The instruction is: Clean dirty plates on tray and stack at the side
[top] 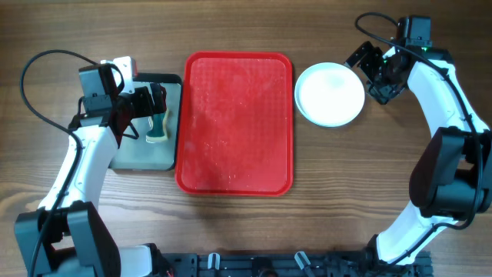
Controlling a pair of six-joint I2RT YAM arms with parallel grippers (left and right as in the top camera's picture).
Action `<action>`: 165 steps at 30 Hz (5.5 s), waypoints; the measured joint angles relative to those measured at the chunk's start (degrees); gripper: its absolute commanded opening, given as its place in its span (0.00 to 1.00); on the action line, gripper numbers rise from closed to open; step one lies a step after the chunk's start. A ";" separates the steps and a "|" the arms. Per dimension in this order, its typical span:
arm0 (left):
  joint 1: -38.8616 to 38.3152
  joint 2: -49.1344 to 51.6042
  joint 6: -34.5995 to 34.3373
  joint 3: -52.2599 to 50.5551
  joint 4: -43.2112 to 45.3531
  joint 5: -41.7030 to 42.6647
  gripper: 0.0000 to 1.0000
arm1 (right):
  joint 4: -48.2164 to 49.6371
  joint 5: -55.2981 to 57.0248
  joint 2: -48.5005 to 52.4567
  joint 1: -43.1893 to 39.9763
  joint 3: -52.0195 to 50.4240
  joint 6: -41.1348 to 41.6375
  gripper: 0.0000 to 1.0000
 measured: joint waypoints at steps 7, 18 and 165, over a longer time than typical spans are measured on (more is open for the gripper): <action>0.02 0.00 0.00 0.00 0.00 0.00 1.00 | 0.00 0.00 0.00 0.00 0.00 0.00 1.00; 0.02 0.00 0.00 0.00 0.00 0.00 1.00 | 0.00 0.00 -0.94 0.00 -0.02 0.00 1.00; -0.09 -0.13 -0.02 0.00 -0.66 0.00 1.00 | 40.98 15.30 -110.31 11.72 -84.46 -38.51 1.00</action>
